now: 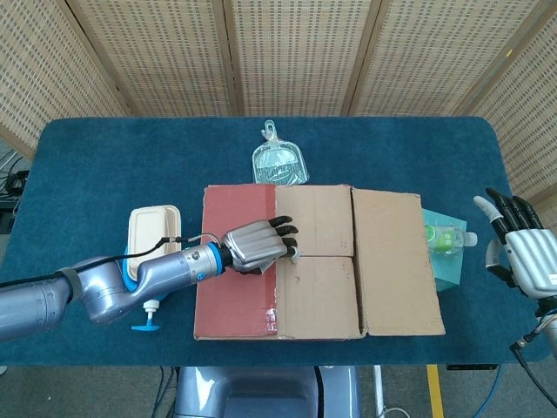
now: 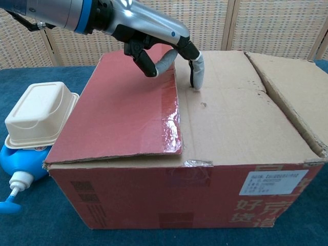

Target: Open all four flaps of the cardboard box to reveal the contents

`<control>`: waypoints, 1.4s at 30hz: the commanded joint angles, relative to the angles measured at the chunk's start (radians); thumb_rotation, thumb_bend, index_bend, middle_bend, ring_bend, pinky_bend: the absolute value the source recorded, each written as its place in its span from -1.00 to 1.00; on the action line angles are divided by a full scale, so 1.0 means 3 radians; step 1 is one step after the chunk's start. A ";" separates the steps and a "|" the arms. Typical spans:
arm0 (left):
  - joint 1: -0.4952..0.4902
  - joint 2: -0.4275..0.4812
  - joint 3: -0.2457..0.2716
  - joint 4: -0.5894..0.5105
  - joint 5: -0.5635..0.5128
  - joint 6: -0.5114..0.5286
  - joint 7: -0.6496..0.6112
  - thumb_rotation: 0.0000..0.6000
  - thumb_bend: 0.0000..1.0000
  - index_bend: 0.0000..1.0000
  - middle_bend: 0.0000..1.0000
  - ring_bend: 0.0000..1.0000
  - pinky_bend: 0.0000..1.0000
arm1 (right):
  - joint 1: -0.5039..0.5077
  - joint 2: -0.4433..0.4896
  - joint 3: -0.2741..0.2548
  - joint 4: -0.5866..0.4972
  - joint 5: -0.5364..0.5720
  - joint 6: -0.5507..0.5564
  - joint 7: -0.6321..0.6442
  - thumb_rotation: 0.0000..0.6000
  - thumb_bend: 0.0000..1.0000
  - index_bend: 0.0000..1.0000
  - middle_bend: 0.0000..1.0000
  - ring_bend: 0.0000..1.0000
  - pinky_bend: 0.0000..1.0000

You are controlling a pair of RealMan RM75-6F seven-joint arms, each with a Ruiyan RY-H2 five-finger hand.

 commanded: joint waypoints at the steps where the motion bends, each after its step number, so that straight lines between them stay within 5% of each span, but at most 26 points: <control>1: 0.0002 0.0015 0.0016 -0.0012 -0.0044 0.0018 0.0037 1.00 1.00 -0.37 -0.38 -0.77 -1.00 | 0.0001 -0.0005 0.0004 0.0004 -0.0002 -0.0007 0.0005 1.00 0.76 -1.00 -1.00 -1.00 -1.00; 21: 0.0137 0.0418 0.0013 -0.0249 -0.0262 0.0288 0.0171 1.00 1.00 -0.31 -0.21 -0.62 -1.00 | 0.0043 -0.0059 0.0063 0.0045 0.0009 -0.0100 0.0031 1.00 0.76 -1.00 -1.00 -1.00 -1.00; 42: 0.0613 0.1304 -0.0060 -0.0665 0.0139 0.0758 -0.0239 1.00 1.00 -0.31 -0.20 -0.60 -1.00 | 0.0095 -0.0019 0.0102 -0.0055 -0.0003 -0.0175 -0.0060 1.00 0.76 -1.00 -1.00 -1.00 -1.00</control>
